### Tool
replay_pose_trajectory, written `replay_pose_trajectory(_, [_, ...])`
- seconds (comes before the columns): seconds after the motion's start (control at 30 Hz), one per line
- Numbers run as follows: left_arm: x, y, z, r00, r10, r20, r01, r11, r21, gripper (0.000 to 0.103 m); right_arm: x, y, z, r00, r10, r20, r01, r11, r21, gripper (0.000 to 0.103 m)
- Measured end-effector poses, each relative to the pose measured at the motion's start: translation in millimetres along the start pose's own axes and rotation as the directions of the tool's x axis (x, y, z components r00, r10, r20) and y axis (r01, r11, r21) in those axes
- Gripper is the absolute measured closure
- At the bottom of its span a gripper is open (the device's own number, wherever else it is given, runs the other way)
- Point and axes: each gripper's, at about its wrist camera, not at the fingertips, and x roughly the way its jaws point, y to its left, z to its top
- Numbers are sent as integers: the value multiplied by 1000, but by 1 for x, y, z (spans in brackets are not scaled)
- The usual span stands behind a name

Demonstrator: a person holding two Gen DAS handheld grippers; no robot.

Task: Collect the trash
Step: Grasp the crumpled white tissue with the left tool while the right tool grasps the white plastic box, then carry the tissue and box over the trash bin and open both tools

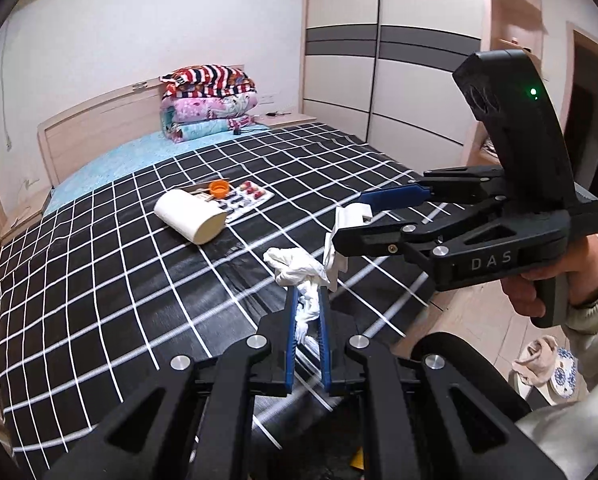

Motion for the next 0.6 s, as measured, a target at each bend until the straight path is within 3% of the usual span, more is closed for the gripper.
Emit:
replay_pose_trajectory(0.3, [-21,-25,-36,998,-51,-26,50,999,-5,94,-23,26,-38,998,51,-23,-52,998,-28,41])
replay_pose_trajectory(0.4, [-20,-33,-54,998,-38,-57,38,999,5,94,-23,33,-54,996,79,-46,-80,997,-19,41])
replay_pose_trajectory(0.6, [-9,-44,-89,988,-78,-132,77,997,-16,94,-16,46,-84,987,122,-106,-125,992,-20,41])
